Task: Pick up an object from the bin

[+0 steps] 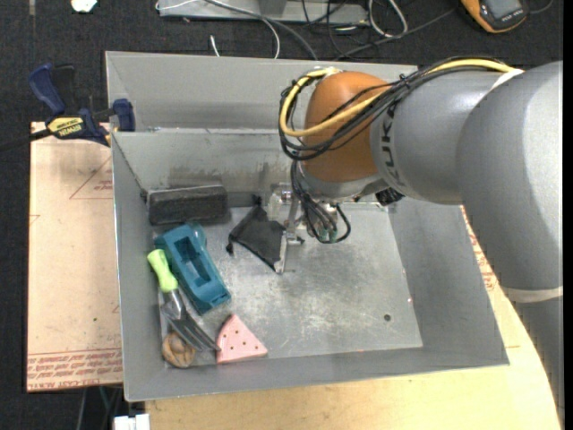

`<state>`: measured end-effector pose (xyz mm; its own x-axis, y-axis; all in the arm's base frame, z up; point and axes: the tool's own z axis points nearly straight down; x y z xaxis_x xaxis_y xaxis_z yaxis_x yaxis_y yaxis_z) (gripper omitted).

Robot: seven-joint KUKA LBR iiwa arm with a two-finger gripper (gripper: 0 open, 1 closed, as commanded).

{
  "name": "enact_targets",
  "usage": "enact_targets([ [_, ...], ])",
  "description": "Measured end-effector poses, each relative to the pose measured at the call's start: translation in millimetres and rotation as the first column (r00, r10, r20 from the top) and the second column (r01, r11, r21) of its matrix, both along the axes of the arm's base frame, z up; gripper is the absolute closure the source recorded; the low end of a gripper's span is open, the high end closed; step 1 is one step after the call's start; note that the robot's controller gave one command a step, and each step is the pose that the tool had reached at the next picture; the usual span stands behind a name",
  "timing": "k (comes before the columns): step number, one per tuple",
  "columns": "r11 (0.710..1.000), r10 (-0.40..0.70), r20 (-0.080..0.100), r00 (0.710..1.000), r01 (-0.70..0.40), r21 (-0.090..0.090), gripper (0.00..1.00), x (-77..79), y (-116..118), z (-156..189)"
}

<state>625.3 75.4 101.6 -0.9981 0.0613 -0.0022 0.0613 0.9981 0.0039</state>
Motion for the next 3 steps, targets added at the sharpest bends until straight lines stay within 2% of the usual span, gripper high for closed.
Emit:
enact_targets([
  [1,0.999,-0.044,0.007,0.999,0.044,0.002,1.0,-0.6,12,5],
  [2,0.999,-0.045,0.007,0.999,0.045,0.002,1.0,-0.6,12,4],
  [3,0.996,-0.094,0.009,0.996,0.094,0.005,1.0,8.6,16,-28],
])
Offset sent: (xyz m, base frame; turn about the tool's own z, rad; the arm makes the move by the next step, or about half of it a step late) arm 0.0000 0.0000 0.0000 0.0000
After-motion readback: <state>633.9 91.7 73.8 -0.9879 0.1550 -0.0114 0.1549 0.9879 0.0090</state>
